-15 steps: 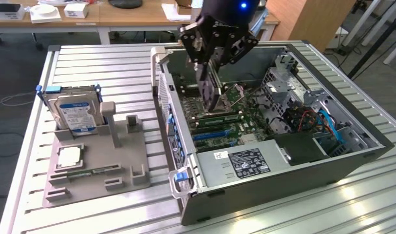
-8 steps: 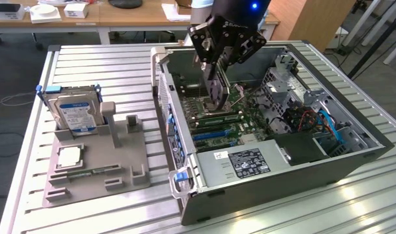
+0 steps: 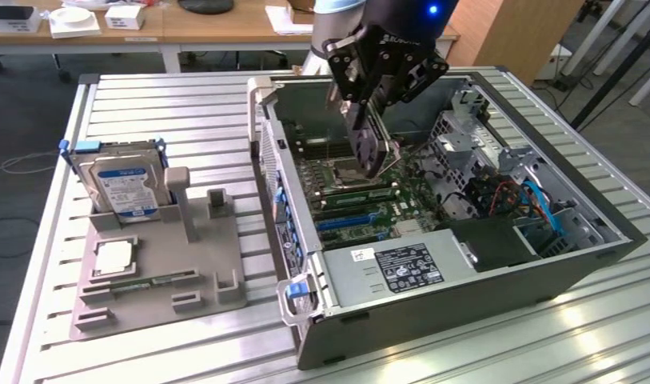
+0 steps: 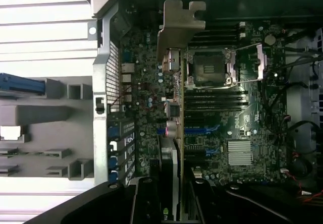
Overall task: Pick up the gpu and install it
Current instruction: 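Pick up the gpu and move the gpu toward the slot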
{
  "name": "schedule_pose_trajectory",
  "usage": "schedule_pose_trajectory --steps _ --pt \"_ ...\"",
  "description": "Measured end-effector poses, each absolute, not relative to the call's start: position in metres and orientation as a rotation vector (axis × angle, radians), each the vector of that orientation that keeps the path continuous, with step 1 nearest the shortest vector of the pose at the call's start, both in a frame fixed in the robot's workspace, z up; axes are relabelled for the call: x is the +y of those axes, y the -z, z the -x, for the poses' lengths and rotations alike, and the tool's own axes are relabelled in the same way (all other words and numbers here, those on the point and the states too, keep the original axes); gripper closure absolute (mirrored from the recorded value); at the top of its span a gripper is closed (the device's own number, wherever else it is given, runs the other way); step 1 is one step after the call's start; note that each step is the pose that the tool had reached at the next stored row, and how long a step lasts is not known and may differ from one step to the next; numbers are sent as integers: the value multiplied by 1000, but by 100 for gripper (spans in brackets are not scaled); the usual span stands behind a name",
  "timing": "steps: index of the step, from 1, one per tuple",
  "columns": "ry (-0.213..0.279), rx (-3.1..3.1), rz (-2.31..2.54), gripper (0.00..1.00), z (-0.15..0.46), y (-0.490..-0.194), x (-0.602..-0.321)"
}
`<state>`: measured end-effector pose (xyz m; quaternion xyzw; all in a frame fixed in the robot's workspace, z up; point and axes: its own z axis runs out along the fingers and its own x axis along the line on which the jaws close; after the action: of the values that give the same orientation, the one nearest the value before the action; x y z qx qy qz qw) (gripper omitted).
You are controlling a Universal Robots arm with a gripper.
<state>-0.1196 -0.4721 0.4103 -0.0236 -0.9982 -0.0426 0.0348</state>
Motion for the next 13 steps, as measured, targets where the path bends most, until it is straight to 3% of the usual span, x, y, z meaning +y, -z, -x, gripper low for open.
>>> schedule_pose_trajectory --steps 13 --pt "131 -3068 73 73 81 -409 -458"
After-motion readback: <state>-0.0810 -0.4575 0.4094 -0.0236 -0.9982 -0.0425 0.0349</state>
